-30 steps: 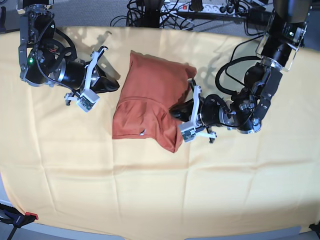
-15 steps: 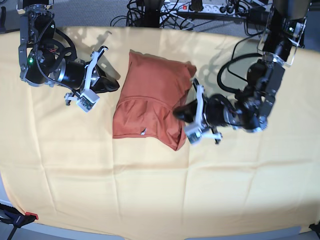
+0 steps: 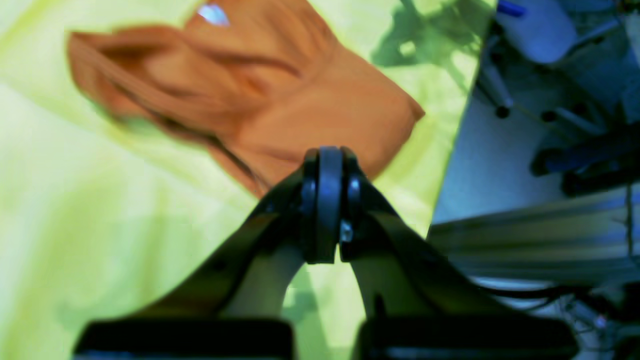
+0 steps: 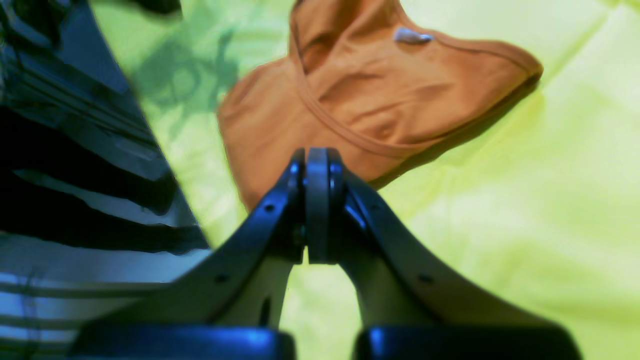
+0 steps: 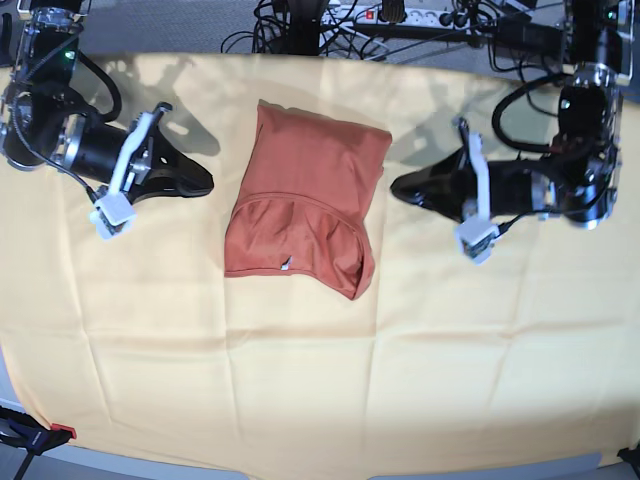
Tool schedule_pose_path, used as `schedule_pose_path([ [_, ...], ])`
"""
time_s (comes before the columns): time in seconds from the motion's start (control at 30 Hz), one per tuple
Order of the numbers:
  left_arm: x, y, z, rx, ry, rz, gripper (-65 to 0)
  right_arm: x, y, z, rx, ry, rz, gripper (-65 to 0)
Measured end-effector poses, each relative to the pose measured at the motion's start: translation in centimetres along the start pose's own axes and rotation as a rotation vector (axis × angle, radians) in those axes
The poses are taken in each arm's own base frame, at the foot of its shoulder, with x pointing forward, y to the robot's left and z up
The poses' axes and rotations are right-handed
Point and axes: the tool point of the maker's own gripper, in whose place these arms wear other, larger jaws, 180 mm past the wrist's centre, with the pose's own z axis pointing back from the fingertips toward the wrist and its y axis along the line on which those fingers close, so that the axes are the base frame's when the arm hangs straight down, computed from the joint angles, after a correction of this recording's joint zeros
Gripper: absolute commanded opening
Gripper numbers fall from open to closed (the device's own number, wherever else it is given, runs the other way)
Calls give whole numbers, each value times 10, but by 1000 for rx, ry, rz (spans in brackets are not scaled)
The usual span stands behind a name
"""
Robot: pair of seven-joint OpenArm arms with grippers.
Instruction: Fold the T-shirt properly
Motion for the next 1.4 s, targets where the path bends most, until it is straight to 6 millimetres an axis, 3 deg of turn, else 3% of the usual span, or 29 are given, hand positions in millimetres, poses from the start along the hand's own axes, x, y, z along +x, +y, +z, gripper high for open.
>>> schedule_pose_path([
  [0.1, 8, -13, 14, 33, -43, -41, -650, -11, -9, 20, -47, 41, -23, -650],
  [0.2, -6, -29, 21, 55, -25, -18, -650, -22, -12, 41, -123, 70, -35, -650],
  [0.47, -36, -73, 45, 107, 40, 28, -650, -48, 12, 89, -266, 150, -41, -650],
  [0.67, -60, -103, 66, 158, 120, 98, -650, -88, 36, 113, -321, 229, -176, -650],
  [0.8, -82, -114, 78, 215, 147, 240, -650, -113, 54, 123, -330, 273, -276, -650],
  [0.97, -117, -151, 79, 184, 238, 408, -650, -143, 84, 132, -308, 359, -395, -650],
  [1.17, -135, -194, 77, 136, 266, 570, -650, -169, 116, 141, -251, 447, -504, -650],
  [1.3, -135, -207, 66, 80, 222, 633, -650, -201, 135, 137, -176, 465, -663, -650],
  [1.33, -141, -206, 63, 81, 203, 667, -650, -209, 138, 133, -152, 465, -704, -650],
  [1.4, -175, -208, 57, 96, 273, 723, -650, -226, 141, 123, -115, 458, -778, -650],
])
